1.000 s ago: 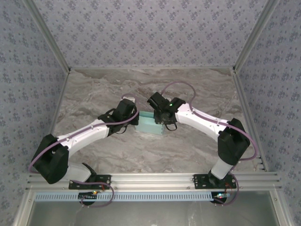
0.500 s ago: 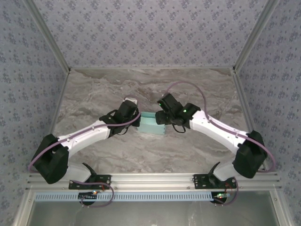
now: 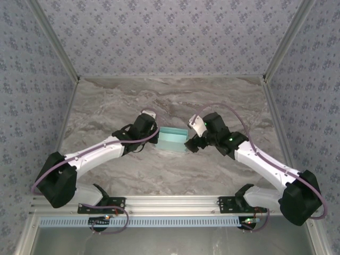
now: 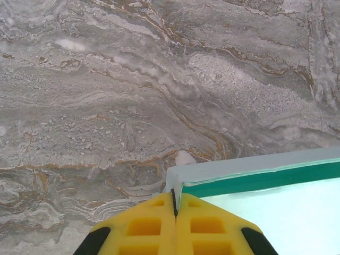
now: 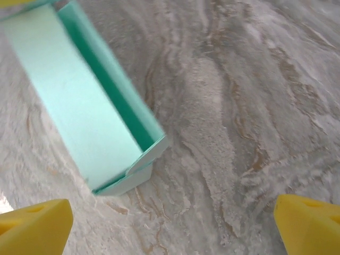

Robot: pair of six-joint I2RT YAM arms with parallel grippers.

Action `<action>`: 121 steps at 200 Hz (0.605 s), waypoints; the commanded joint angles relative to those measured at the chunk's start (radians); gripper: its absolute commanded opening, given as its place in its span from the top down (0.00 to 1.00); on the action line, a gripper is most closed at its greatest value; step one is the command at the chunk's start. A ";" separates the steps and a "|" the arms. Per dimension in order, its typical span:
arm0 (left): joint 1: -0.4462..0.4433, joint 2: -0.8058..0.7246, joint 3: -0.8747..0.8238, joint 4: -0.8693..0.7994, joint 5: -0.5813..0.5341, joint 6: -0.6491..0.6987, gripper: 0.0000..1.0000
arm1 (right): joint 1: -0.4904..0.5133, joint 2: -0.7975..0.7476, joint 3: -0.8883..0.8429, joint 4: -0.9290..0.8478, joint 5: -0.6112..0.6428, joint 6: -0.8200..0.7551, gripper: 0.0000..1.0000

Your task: Fold the paper box

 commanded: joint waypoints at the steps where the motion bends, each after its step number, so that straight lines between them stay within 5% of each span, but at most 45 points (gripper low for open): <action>1: -0.006 -0.035 0.003 -0.026 -0.002 0.024 1.00 | -0.007 -0.020 -0.050 0.053 -0.193 -0.334 0.00; 23: -0.006 -0.041 -0.001 -0.024 0.001 0.027 1.00 | -0.040 0.018 -0.065 0.095 -0.215 -0.471 0.00; 121: -0.007 -0.030 -0.004 -0.005 0.015 0.040 1.00 | -0.096 0.165 -0.104 0.319 -0.357 -0.577 0.01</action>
